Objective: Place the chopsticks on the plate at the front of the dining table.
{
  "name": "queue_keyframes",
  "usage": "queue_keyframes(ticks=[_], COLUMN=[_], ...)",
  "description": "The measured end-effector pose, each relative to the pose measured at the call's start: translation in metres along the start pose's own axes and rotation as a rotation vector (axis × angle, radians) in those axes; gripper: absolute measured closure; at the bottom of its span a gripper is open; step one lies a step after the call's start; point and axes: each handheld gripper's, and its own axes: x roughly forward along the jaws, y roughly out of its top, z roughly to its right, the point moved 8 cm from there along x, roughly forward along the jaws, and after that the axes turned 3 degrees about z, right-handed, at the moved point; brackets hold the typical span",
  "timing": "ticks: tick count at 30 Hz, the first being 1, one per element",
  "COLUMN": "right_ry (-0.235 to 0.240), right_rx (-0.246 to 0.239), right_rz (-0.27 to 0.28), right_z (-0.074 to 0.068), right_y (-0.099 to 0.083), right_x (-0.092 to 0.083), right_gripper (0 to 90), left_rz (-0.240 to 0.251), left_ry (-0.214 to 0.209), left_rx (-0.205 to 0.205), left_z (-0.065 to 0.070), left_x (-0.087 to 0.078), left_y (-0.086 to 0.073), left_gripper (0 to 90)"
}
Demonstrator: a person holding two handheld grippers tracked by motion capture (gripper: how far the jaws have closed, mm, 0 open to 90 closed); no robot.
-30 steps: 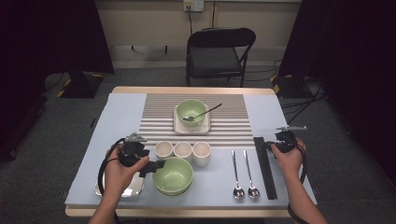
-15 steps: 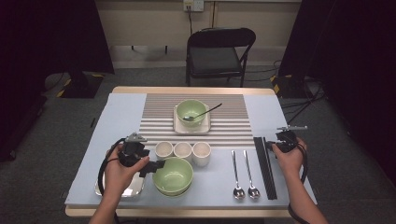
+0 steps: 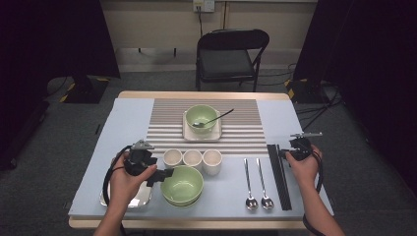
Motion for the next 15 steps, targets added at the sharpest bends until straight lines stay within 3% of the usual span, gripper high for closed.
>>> queue_keyframes(ticks=[15], right_ry=[-0.006], right_rx=[0.021], right_rz=[0.004], right_z=[0.0074], right_y=[-0.0009], right_x=[0.0003], right_gripper=[84.7], left_rz=[-0.008], left_ry=[0.002], left_rx=[0.013], left_z=[-0.0007], left_x=[0.0010], left_y=[-0.0009], left_gripper=[21.4])
